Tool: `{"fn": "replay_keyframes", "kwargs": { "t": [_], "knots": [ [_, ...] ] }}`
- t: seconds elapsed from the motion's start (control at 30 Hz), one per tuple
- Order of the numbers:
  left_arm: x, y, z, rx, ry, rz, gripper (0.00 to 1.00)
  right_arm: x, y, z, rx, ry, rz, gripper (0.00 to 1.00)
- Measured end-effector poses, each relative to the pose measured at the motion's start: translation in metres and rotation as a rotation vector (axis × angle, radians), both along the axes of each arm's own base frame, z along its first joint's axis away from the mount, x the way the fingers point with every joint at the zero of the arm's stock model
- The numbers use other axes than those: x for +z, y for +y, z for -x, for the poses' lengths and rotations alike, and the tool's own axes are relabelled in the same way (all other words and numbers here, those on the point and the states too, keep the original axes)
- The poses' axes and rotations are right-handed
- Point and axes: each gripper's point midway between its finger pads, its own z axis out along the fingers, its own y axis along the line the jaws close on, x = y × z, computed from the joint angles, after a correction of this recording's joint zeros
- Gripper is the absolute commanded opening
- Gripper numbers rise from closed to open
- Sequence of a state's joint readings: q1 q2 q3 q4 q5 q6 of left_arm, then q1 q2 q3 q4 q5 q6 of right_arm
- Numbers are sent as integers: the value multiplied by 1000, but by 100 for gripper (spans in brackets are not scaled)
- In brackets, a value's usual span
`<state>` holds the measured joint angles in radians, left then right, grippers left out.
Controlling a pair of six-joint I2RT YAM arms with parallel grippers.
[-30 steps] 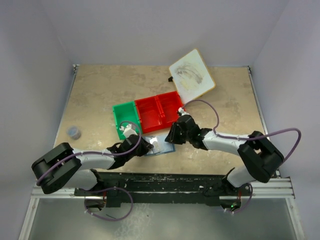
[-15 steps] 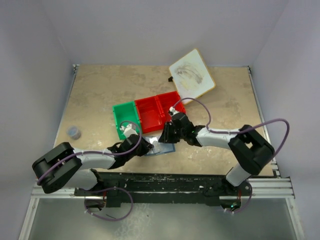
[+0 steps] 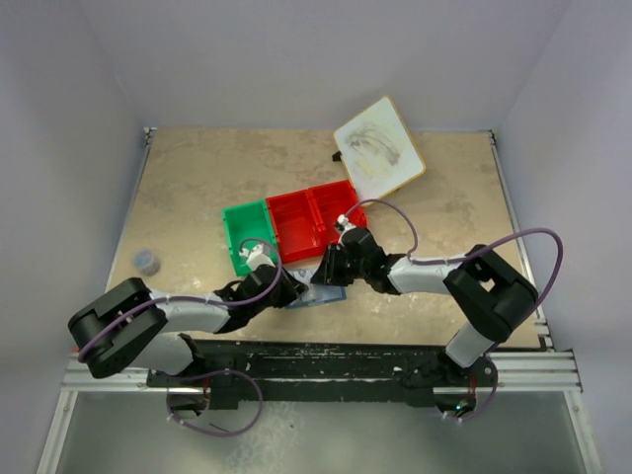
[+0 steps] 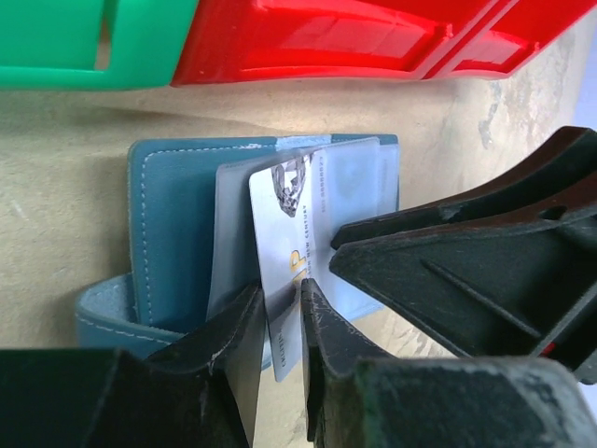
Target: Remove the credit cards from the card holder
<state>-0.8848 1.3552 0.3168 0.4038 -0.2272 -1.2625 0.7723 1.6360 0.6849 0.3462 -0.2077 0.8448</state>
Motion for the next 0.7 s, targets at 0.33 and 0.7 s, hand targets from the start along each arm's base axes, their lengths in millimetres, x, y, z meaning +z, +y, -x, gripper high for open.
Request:
{"fn": "replay_keyframes", "kwargs": {
  "t": [0.33, 0.7],
  "knots": [
    [5, -7, -3, -2, -10, 40, 1, 0, 1, 3, -1, 11, -25, 31],
    [16, 18, -2, 72, -22, -13, 0, 1, -8, 4, -29, 9, 13, 31]
  ]
}}
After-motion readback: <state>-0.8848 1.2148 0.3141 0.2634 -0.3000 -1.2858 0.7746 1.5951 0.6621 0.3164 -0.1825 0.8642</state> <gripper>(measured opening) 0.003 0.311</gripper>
